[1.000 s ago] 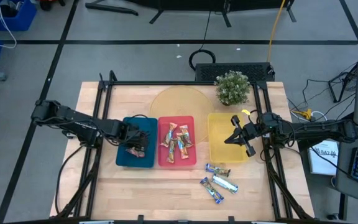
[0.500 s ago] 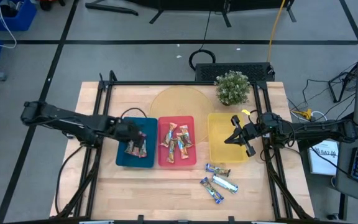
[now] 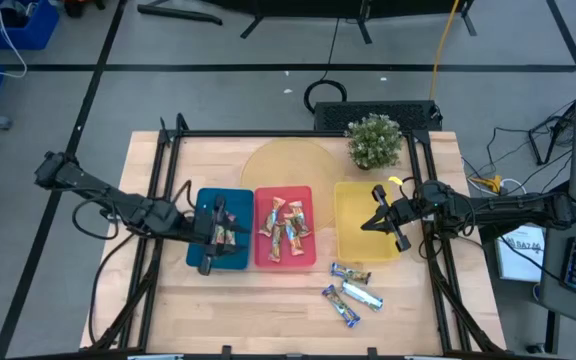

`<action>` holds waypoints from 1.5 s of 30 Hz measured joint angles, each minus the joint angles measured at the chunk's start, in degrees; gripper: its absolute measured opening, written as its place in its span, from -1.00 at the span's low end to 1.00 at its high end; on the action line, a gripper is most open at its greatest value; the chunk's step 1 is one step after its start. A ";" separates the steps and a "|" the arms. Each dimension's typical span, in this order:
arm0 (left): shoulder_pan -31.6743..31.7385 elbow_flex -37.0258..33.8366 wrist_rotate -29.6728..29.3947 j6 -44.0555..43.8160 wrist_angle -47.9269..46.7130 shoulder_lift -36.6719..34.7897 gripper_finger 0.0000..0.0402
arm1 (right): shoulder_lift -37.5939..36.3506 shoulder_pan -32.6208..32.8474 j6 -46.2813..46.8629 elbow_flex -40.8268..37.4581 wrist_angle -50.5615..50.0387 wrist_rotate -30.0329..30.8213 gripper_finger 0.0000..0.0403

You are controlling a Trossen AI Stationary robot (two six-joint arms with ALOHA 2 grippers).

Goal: Pick and place Granola Bars by type
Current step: Put the blue granola bar into the yellow bin

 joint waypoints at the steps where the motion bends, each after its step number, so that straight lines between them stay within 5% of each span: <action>1: -1.02 0.00 -2.89 1.70 -1.36 -0.02 -0.18 | -0.02 0.00 0.00 0.00 0.02 0.00 -1.00; 6: 0.16 -0.22 -10.92 9.72 -10.81 -1.51 -0.49 | -0.01 0.00 0.01 0.00 0.00 0.05 -1.00; 12: 2.39 1.26 -3.09 23.37 -9.91 -8.29 -0.94 | -0.02 0.00 0.59 0.01 0.03 0.08 -1.00; 19: -5.20 2.80 3.91 22.91 -13.55 -9.48 -0.98 | 0.11 0.00 -1.52 0.01 0.01 4.81 -1.00; 25: -17.41 -3.74 -16.68 24.92 -1.42 3.33 -0.98 | 0.81 0.00 1.46 0.02 0.00 8.68 -1.00; 33: -25.70 -9.75 -26.49 29.34 11.75 10.87 -0.99 | 0.92 0.00 2.18 0.02 1.80 8.68 -1.00; 38: -28.14 -12.06 -34.30 34.88 8.85 0.46 -0.99 | 0.93 0.00 2.00 0.02 4.51 8.60 -1.00; 45: -23.62 -12.17 -23.54 37.09 -14.74 -26.15 -1.00 | 2.20 0.00 -1.82 0.02 6.57 8.63 -1.00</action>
